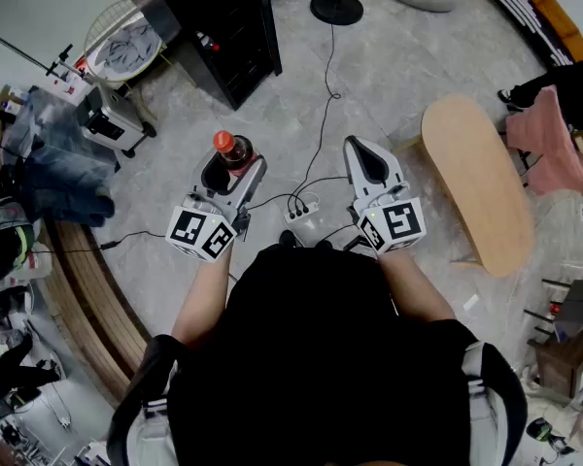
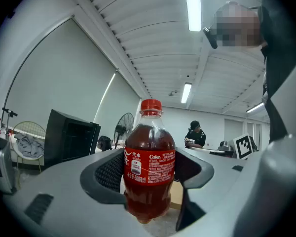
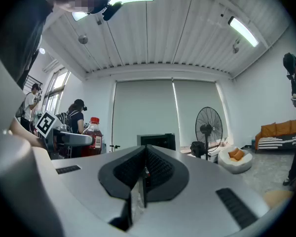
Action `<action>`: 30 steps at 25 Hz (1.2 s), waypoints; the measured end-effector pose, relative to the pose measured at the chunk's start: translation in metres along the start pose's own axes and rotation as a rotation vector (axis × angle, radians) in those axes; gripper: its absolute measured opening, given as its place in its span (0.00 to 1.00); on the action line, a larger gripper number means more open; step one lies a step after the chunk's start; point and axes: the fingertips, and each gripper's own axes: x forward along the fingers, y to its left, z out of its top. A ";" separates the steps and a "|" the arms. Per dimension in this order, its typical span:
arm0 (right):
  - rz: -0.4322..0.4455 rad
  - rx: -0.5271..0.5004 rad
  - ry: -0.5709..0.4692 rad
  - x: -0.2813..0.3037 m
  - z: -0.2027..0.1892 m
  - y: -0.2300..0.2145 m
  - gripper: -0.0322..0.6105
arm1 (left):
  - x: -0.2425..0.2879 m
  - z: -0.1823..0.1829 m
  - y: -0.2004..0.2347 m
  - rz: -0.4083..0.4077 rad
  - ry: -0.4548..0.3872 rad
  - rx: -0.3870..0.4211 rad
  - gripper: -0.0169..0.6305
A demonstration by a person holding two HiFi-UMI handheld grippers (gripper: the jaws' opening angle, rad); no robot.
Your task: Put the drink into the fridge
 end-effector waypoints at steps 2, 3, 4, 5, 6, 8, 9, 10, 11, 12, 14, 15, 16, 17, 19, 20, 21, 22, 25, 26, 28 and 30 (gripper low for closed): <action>0.004 0.003 -0.001 -0.001 0.000 -0.001 0.09 | 0.001 0.003 -0.003 0.008 0.007 -0.010 0.51; 0.005 0.006 0.000 -0.002 0.000 -0.001 0.09 | 0.002 0.004 -0.004 0.012 0.009 -0.014 0.51; 0.006 0.008 0.001 -0.004 0.000 -0.003 0.09 | 0.002 0.005 -0.006 0.014 0.008 -0.015 0.51; 0.007 0.009 0.001 -0.005 0.000 -0.004 0.09 | 0.002 0.005 -0.007 0.015 0.005 -0.012 0.51; 0.007 0.010 0.001 -0.007 0.000 -0.006 0.09 | 0.003 0.005 -0.009 0.015 0.001 -0.009 0.51; 0.006 0.021 -0.014 -0.011 0.002 -0.010 0.09 | 0.003 0.004 -0.011 0.018 -0.001 -0.008 0.51; 0.006 0.036 -0.033 -0.014 0.004 -0.012 0.09 | 0.002 0.004 -0.013 0.022 0.001 -0.012 0.51; 0.007 0.051 -0.052 -0.017 0.005 -0.014 0.09 | 0.001 0.003 -0.015 0.025 0.005 -0.018 0.51; 0.008 0.059 -0.061 -0.020 0.007 -0.015 0.09 | 0.000 0.002 -0.017 0.025 0.004 -0.023 0.51; 0.008 0.055 -0.058 -0.023 0.007 -0.016 0.09 | -0.002 0.000 -0.020 0.021 0.000 -0.025 0.51; 0.012 0.035 -0.036 -0.027 0.005 -0.017 0.09 | -0.003 -0.003 -0.026 0.012 -0.007 -0.025 0.51; 0.015 0.034 -0.030 -0.031 0.004 -0.018 0.09 | -0.003 -0.003 -0.030 0.012 -0.007 -0.027 0.51; 0.019 0.036 -0.029 -0.035 0.004 -0.020 0.09 | -0.003 -0.004 -0.033 0.017 -0.005 -0.033 0.51; 0.022 0.037 -0.031 -0.039 0.003 -0.021 0.09 | -0.002 -0.005 -0.037 0.023 -0.005 -0.039 0.51; 0.032 0.027 -0.034 -0.050 0.003 -0.024 0.09 | -0.001 -0.010 -0.046 0.024 -0.008 -0.038 0.51; 0.038 0.023 -0.039 -0.056 0.003 -0.025 0.09 | 0.000 -0.012 -0.051 0.022 -0.009 -0.035 0.51; 0.044 0.021 -0.047 -0.063 0.005 -0.026 0.09 | 0.001 -0.014 -0.057 0.018 -0.010 -0.031 0.51; 0.047 0.020 -0.057 -0.069 0.007 -0.028 0.09 | 0.003 -0.016 -0.063 0.012 -0.010 -0.028 0.51; 0.024 0.026 -0.081 -0.083 0.008 -0.039 0.09 | 0.006 -0.020 -0.077 -0.009 -0.006 -0.043 0.51; 0.011 0.037 -0.082 -0.087 0.007 -0.042 0.09 | 0.006 -0.021 -0.081 -0.019 -0.005 -0.048 0.51; -0.008 0.065 -0.077 -0.091 0.006 -0.046 0.09 | 0.006 -0.020 -0.084 -0.034 -0.007 -0.052 0.51; -0.009 0.067 -0.073 -0.098 0.007 -0.049 0.09 | 0.010 -0.018 -0.087 -0.037 -0.009 -0.067 0.51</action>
